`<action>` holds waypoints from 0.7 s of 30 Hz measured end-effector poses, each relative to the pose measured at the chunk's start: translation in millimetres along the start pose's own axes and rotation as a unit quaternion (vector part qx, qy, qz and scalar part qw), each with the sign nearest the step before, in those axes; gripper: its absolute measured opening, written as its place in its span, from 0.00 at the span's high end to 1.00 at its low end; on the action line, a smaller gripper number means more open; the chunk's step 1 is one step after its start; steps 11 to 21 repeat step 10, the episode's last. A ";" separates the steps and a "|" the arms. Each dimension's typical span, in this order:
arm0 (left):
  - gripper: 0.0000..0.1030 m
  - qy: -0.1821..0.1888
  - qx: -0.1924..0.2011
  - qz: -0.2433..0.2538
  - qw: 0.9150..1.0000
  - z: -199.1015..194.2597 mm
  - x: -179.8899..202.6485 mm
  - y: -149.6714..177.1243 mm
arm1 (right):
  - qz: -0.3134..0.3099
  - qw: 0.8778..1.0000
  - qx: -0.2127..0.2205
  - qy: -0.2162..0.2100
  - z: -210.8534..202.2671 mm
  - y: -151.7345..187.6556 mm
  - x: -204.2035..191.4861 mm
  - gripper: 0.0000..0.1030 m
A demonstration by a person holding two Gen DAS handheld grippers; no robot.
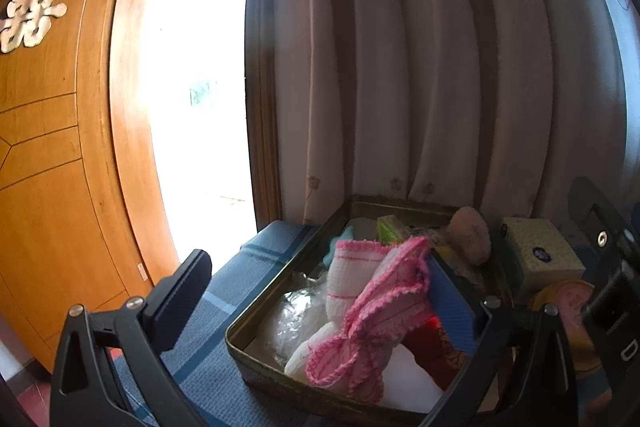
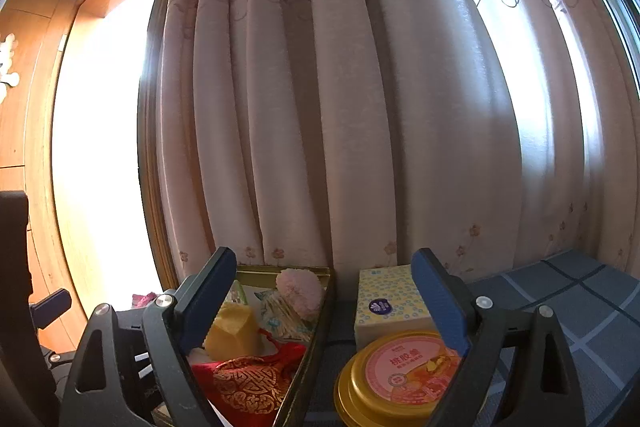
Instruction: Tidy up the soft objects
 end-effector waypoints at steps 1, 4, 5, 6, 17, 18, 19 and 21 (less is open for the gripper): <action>0.00 0.002 -0.001 -0.003 1.000 -0.2 -0.9 0.2 | 0.000 1.000 0.000 0.000 0.1 0.2 0.0 0.11; 0.00 0.000 0.001 -0.002 1.000 -0.3 -1.6 0.1 | 0.000 1.000 0.000 -0.001 -0.2 0.4 -0.3 0.11; 0.00 0.001 0.003 0.002 1.000 -1.1 -0.3 0.0 | -0.001 1.000 0.000 -0.001 -0.3 0.5 -0.4 0.11; 0.00 0.001 0.004 0.004 1.000 -1.4 0.8 -0.1 | -0.001 1.000 0.000 -0.001 0.2 0.3 -0.3 0.11; 0.00 0.000 0.002 0.002 1.000 -0.3 0.0 -0.2 | -0.002 1.000 -0.001 -0.001 0.7 0.8 -1.0 0.11; 0.00 0.000 0.002 0.002 1.000 -0.3 0.0 -0.2 | -0.002 1.000 -0.001 -0.001 0.7 0.8 -1.0 0.11; 0.00 0.000 0.002 0.002 1.000 -0.3 0.0 -0.2 | -0.002 1.000 -0.001 -0.001 0.7 0.8 -1.0 0.11; 0.00 0.000 0.002 0.002 1.000 -0.3 0.0 -0.2 | -0.002 1.000 -0.001 -0.001 0.7 0.8 -1.0 0.11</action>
Point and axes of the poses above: each gripper's, at about its wrist camera, not at the fingertips, and z roughly the way its jaws point, x to its right, y to its underside, the point moved 6 cm from there along z, roughly the way its jaws point, and after that the axes turned 1 degree about z, right-handed, at the moved point
